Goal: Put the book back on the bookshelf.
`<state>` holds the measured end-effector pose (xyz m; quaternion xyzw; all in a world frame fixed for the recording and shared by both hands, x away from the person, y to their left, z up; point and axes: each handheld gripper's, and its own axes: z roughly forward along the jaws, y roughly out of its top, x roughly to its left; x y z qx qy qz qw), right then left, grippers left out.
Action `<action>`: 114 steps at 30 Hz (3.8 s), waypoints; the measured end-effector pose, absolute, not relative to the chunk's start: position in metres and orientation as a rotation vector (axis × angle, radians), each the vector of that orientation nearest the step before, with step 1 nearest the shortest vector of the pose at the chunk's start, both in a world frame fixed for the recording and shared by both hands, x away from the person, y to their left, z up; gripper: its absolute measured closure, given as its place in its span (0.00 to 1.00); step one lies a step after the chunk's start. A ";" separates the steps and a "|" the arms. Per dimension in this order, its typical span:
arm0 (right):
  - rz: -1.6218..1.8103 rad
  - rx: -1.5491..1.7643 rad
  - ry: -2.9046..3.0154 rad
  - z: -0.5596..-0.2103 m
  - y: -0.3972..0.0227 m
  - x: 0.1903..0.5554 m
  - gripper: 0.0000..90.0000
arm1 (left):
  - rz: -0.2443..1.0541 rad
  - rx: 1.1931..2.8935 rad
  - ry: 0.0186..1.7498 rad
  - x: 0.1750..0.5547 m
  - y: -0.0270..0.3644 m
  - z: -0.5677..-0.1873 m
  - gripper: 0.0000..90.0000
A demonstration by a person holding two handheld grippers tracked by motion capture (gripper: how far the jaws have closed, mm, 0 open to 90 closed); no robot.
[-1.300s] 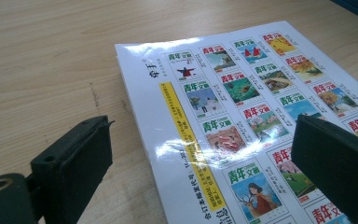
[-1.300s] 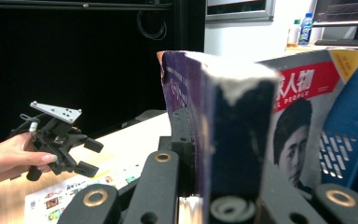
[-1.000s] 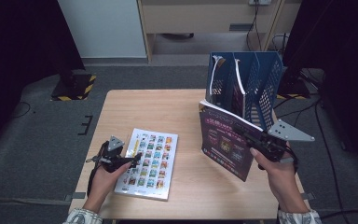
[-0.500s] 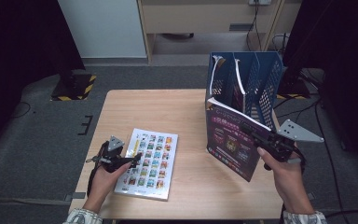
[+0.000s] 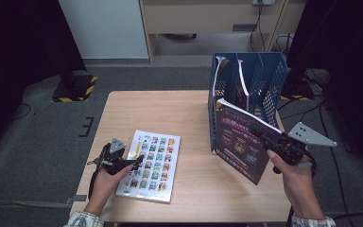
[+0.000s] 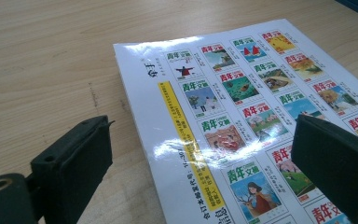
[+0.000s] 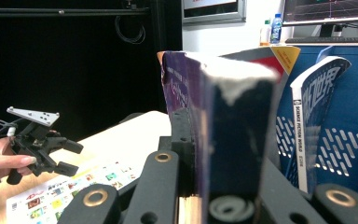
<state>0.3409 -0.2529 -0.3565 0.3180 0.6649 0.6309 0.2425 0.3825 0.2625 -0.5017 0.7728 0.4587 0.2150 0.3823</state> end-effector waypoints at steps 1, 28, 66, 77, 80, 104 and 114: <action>1.722 0.869 1.818 -0.357 -0.254 0.341 0.93 | 0.549 1.972 1.170 0.383 0.262 -0.502 0.06; 1.692 0.922 1.761 -0.355 -0.285 0.329 0.93 | 0.554 1.967 1.171 0.383 0.263 -0.502 0.06; 1.680 0.976 1.673 -0.337 -0.325 0.308 0.93 | 0.558 1.976 1.168 0.383 0.262 -0.502 0.06; 1.671 0.975 1.675 -0.312 -0.325 0.313 0.93 | 0.556 1.975 1.169 0.383 0.262 -0.503 0.06; 1.666 0.973 1.677 -0.305 -0.326 0.314 0.93 | 0.555 1.976 1.169 0.382 0.262 -0.502 0.06; 1.550 1.054 1.627 -0.286 -0.325 0.355 0.93 | 0.553 1.978 1.167 0.382 0.260 -0.503 0.05; 1.494 1.091 1.614 -0.287 -0.324 0.374 0.93 | 0.550 1.986 1.162 0.382 0.259 -0.503 0.06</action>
